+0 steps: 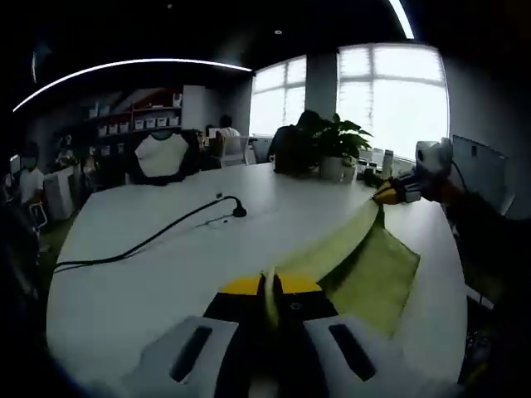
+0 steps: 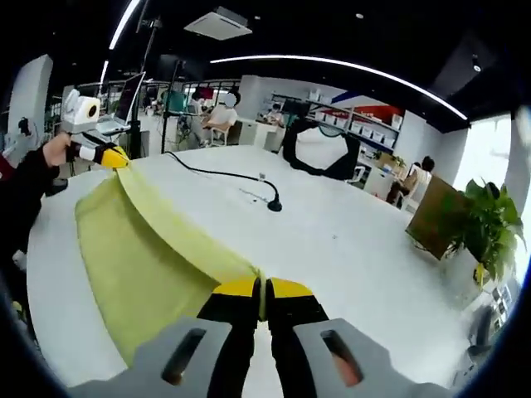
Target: Fold the garment on the visible template until the final outline fits inside the template.
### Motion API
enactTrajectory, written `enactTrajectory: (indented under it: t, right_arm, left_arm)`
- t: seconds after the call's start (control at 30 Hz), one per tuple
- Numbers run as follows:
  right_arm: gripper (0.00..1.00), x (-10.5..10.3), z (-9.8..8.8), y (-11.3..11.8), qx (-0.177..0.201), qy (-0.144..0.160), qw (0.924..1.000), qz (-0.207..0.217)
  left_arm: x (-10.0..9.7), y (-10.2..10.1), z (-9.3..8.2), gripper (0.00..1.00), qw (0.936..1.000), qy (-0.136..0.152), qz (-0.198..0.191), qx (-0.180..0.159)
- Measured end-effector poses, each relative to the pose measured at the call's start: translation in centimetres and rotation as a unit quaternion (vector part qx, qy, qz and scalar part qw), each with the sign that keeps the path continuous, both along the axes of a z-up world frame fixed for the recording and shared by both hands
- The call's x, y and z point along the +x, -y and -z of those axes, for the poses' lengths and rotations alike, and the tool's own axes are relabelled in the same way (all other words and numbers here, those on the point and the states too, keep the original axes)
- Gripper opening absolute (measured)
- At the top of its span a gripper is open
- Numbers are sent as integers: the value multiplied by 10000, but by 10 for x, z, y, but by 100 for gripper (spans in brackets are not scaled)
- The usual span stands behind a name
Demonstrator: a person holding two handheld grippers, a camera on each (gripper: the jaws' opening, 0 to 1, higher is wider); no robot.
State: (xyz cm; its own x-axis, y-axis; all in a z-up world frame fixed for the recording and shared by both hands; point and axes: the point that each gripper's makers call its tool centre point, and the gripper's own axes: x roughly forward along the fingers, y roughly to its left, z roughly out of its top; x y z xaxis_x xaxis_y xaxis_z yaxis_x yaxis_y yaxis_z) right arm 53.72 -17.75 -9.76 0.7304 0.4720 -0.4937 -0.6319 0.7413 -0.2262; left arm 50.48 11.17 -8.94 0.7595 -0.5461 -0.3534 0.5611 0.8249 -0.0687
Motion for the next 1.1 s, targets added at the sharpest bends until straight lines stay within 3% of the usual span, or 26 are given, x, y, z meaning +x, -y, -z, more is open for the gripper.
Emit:
enactTrajectory:
  t: [0.27,0.47,1.1]
  right_arm:
    - [1,24,37,-1,-190,-461,9987,87]
    - [1,32,59,-1,-167,-691,9973,165]
    - [2,35,94,1,-229,-1006,9944,247]
  left_arm:
    - [23,0,39,5,9986,-480,-62,219]
    - [27,-3,59,6,9974,-653,-92,303]
    - [32,-15,80,6,9958,-714,-178,542]
